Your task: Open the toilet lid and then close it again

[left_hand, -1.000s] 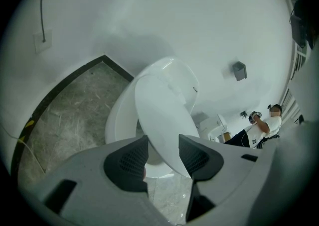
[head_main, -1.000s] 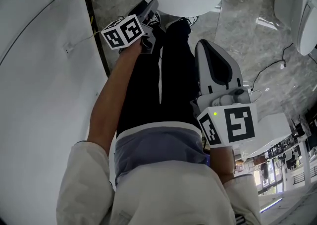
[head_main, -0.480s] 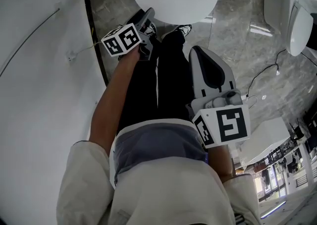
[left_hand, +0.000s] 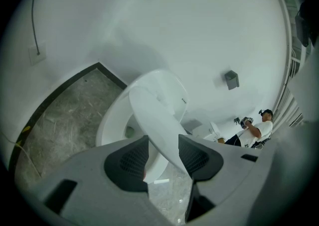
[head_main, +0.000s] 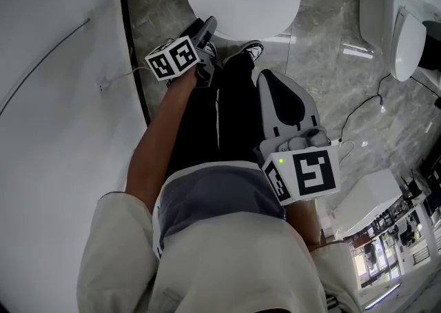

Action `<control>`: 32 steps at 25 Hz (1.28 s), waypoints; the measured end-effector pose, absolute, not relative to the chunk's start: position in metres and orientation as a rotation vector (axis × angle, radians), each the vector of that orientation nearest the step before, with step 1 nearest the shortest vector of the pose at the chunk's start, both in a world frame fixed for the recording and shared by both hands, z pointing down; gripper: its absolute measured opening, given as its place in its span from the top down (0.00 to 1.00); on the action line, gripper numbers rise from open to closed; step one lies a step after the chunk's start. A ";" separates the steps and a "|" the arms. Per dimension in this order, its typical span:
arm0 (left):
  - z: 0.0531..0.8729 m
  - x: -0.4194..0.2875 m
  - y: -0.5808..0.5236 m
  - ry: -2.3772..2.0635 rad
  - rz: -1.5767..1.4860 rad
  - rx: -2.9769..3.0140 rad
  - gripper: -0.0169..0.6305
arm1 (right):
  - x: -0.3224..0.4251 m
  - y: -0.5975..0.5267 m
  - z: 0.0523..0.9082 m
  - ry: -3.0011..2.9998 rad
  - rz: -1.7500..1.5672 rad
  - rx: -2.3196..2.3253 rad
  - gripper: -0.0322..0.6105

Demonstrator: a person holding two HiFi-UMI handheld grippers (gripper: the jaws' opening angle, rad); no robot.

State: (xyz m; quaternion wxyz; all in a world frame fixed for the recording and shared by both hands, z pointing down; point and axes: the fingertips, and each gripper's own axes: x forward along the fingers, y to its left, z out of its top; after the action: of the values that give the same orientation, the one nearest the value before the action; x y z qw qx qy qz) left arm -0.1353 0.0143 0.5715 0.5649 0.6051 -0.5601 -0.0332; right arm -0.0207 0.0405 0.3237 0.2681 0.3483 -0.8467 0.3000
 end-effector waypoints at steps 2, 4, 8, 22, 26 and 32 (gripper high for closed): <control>0.566 -0.137 0.011 -1.321 -0.077 1.428 0.70 | -0.022 0.041 0.319 -2.290 0.805 0.938 0.93; 0.562 -0.139 0.009 -1.328 -0.076 1.433 0.72 | -0.024 0.042 0.314 -2.296 0.802 0.939 0.93; 0.552 -0.140 0.002 -1.341 -0.078 1.450 0.73 | -0.024 0.042 0.306 -2.310 0.794 0.942 0.93; 0.523 -0.146 -0.025 -1.404 -0.106 1.454 0.75 | -0.004 0.032 0.280 -2.330 0.754 0.942 0.93; 0.517 -0.149 -0.033 -1.427 -0.129 1.442 0.75 | -0.002 0.028 0.273 -2.343 0.748 0.944 0.93; 0.501 -0.151 -0.048 -1.433 -0.163 1.455 0.75 | 0.001 0.023 0.263 -2.353 0.747 0.957 0.93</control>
State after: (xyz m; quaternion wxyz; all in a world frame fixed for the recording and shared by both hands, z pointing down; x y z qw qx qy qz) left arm -0.1506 -0.0476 0.5013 0.5199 0.6066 -0.5976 -0.0680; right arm 0.0011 0.0228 0.2629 0.2444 0.3504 -0.8618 0.2735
